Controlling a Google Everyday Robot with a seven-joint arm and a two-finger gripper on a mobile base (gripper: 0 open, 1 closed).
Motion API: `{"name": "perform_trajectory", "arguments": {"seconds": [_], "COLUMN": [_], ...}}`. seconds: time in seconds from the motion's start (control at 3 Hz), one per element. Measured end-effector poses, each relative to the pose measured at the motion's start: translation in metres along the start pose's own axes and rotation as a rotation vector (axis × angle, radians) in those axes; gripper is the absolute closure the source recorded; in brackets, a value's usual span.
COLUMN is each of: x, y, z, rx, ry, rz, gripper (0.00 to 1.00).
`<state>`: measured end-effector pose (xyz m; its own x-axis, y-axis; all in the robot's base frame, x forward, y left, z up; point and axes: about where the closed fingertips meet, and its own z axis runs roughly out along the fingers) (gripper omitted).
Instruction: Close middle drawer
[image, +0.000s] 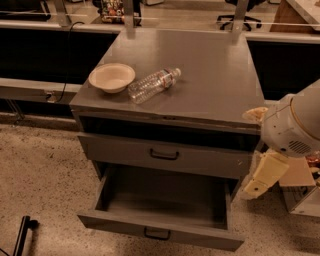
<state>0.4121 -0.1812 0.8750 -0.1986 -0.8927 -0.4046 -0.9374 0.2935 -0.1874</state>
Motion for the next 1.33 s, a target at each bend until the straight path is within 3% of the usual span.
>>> {"name": "perform_trajectory", "arguments": {"seconds": [0.33, 0.67, 1.0, 1.33], "x": [-0.001, 0.023, 0.069, 0.066], "y": [0.009, 0.054, 0.112, 0.114], "z": [0.029, 0.121, 0.221, 0.223], "rx": [-0.057, -0.153, -0.23, -0.224], "ry": [-0.055, -0.195, -0.339, -0.32], "rz": [-0.009, 0.023, 0.056, 0.045], "gripper": [0.0, 0.0, 0.0, 0.0]}}
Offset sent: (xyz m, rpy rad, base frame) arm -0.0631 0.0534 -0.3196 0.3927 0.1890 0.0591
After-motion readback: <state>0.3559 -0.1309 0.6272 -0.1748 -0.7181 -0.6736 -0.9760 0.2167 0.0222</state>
